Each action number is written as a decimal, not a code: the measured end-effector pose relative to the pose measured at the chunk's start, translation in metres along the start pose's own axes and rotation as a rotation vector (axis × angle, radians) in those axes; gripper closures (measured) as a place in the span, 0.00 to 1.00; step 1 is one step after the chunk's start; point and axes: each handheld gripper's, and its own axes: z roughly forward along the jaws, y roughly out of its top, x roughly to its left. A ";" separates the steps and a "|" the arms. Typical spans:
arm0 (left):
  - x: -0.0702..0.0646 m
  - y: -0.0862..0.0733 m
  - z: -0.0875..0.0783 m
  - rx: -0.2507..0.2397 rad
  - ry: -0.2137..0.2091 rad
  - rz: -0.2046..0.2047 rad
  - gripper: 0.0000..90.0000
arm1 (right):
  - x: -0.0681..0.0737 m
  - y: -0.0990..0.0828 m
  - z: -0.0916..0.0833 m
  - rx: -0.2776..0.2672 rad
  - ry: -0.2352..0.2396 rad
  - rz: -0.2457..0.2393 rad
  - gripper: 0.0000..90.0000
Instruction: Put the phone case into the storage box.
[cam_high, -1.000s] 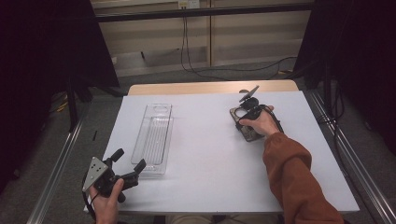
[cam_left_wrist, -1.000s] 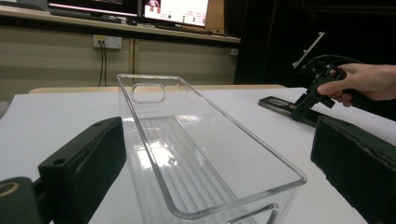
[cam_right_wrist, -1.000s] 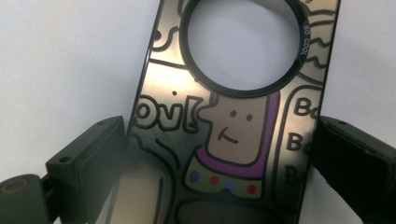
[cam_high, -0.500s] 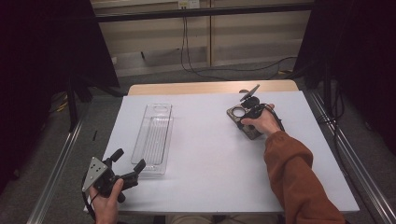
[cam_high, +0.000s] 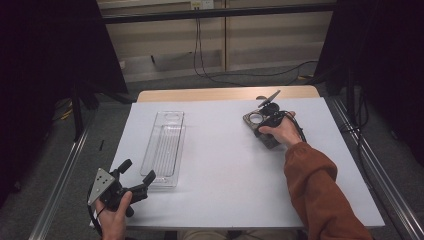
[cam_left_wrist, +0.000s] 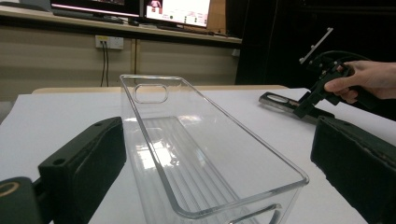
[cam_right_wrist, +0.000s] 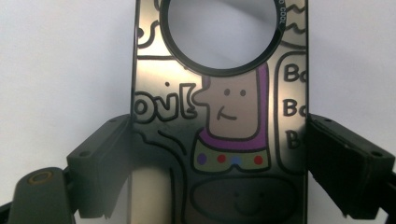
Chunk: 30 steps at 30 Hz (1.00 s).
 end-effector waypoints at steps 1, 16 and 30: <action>0.000 0.000 0.000 0.001 0.000 0.001 0.04 | -0.001 0.000 -0.002 -0.015 -0.001 -0.022 0.14; 0.000 0.000 0.001 0.005 -0.001 0.002 0.04 | 0.001 -0.020 -0.028 -0.251 0.064 -0.007 0.14; 0.000 0.000 0.001 0.006 -0.001 0.005 0.04 | -0.001 -0.050 -0.040 -0.429 0.106 -0.070 0.14</action>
